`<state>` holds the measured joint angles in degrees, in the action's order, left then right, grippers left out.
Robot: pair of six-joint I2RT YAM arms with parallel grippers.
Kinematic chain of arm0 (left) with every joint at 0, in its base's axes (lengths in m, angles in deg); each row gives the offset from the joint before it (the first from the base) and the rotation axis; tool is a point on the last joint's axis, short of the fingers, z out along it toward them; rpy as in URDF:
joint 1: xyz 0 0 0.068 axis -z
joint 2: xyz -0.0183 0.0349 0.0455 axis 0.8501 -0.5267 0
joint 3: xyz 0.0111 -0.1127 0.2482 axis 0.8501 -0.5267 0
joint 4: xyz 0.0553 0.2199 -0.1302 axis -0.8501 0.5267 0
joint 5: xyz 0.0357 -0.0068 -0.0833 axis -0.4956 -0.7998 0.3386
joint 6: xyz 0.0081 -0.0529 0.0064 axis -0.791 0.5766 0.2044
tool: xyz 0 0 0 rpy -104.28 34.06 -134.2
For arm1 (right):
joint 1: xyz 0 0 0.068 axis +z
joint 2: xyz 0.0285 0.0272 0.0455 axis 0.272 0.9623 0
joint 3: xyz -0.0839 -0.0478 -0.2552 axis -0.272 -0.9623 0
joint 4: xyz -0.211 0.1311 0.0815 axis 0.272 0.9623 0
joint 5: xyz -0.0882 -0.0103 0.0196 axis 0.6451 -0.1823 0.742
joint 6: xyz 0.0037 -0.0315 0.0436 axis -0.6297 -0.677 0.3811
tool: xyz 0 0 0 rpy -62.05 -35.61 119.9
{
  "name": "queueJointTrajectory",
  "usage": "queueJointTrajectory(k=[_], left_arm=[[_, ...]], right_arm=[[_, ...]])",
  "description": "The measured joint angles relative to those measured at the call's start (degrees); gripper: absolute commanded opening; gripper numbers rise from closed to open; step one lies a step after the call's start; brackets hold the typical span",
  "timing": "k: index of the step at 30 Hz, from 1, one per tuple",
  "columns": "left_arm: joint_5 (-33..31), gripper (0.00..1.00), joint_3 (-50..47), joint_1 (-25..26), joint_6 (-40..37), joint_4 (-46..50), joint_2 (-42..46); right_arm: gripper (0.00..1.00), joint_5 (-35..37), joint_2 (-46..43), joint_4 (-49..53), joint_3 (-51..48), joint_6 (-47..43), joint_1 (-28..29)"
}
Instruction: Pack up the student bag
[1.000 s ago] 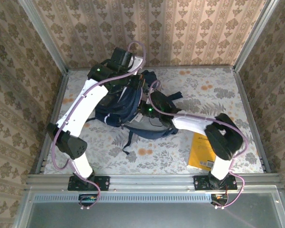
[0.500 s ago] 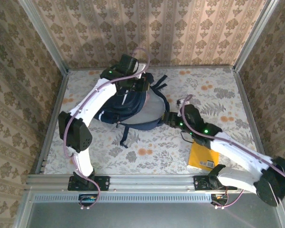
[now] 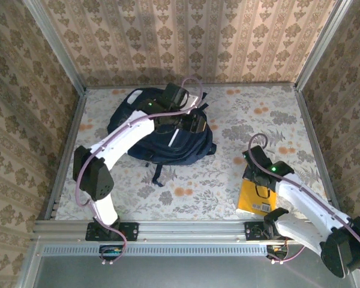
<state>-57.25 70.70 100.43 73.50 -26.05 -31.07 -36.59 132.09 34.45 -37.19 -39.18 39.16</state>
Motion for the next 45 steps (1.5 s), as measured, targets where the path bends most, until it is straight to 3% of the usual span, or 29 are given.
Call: queueJointTrajectory(k=[7, 10, 15, 20, 24, 27, 29, 35, 39, 45], left_arm=[[0.8, 0.53, -4.5, 3.8, -0.2, 0.1, 0.4], [1.5, 0.53, -5.9, 4.6, -0.1, 0.0, 0.4], [3.5, 0.54, -7.4, 4.9, 0.0, -0.1, -0.8], [6.1, 0.55, -7.4, 6.1, 0.2, -0.1, -4.9], [9.2, 0.56, -7.4, 7.0, 1.2, -0.6, -9.1], [10.7, 0.56, -7.4, 7.3, 2.1, -0.6, -12.5], [11.1, 0.57, -7.2, 7.3, 2.7, -0.5, -14.6], [12.1, 0.58, -5.7, 7.3, 3.8, 1.0, -17.6], [13.9, 0.59, -3.8, 7.3, 4.1, 1.5, -19.0], [17.3, 0.59, -0.7, 8.1, 4.1, 2.4, -22.6]], right_arm=[[0.05, -1.9, 12.1, -2.6, -1.9, 2.2, -2.3], [0.06, -3.7, 13.3, -4.3, -1.6, 1.9, -3.3], [0.07, -9.2, 14.5, -11.0, -1.4, 3.0, -3.9], [0.09, -18.7, 18.7, -24.0, -1.0, 7.9, -3.6], [0.17, -24.2, 21.3, -32.0, -1.1, 11.2, -1.5], [0.33, -25.8, 19.5, -32.7, -1.8, 11.9, -0.4], [0.45, -24.7, 15.3, -30.6, -1.9, 11.0, -0.3], [0.66, -16.1, 5.0, -22.7, -1.8, 5.2, -1.4], [0.69, -13.0, 7.2, -18.6, -1.8, 2.8, -4.7], [0.7, -15.9, 13.6, -19.9, -3.1, 1.3, -9.1]])
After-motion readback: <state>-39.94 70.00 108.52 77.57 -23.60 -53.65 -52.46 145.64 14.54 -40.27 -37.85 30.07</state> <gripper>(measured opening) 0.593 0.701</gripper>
